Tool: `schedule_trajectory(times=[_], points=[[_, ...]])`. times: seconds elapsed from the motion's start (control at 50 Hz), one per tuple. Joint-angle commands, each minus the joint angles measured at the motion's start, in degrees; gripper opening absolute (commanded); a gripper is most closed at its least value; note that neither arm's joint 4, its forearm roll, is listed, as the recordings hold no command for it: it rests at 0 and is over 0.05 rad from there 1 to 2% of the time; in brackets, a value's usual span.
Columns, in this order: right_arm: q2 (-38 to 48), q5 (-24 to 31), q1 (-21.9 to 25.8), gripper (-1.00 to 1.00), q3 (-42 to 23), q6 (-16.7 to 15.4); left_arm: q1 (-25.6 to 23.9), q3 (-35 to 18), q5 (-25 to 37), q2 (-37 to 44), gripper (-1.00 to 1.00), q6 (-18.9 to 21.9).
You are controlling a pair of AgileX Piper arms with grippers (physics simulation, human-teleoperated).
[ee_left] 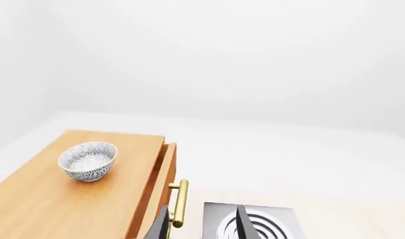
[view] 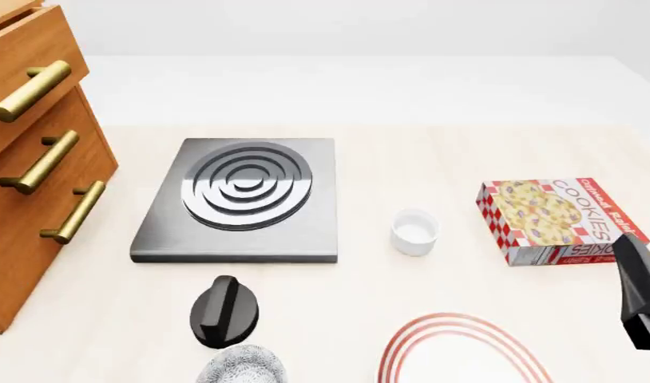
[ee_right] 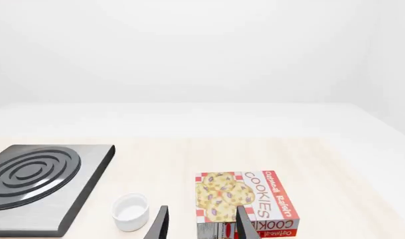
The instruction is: Pick the akita bowl on the wooden cabinet and place it on the plate.
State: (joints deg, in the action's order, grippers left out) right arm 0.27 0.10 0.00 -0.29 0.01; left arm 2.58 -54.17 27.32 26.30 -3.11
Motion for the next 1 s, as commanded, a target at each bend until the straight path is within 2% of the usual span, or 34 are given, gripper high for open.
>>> schedule_trajectory(times=[0.02,0.14,0.26,0.54,0.72,1.0], points=[[0.0,0.0,0.0,1.0,0.0,0.0,5.5,-4.9,0.1,3.3,1.0,-1.7],[0.0,0.0,0.0,1.0,0.0,0.0,8.2,-6.1,-0.3,4.5,1.0,-2.4],[0.0,0.0,0.0,1.0,0.0,0.0,12.3,-7.6,-1.3,7.0,1.0,-4.9],[0.0,0.0,0.0,1.0,0.0,0.0,19.4,-8.5,-3.8,10.9,1.0,-6.2],[0.0,0.0,0.0,1.0,0.0,0.0,21.1,-7.3,-5.5,11.9,1.0,-5.6],[0.0,0.0,0.0,1.0,0.0,0.0,24.9,-6.1,-7.9,17.1,1.0,-10.5]])
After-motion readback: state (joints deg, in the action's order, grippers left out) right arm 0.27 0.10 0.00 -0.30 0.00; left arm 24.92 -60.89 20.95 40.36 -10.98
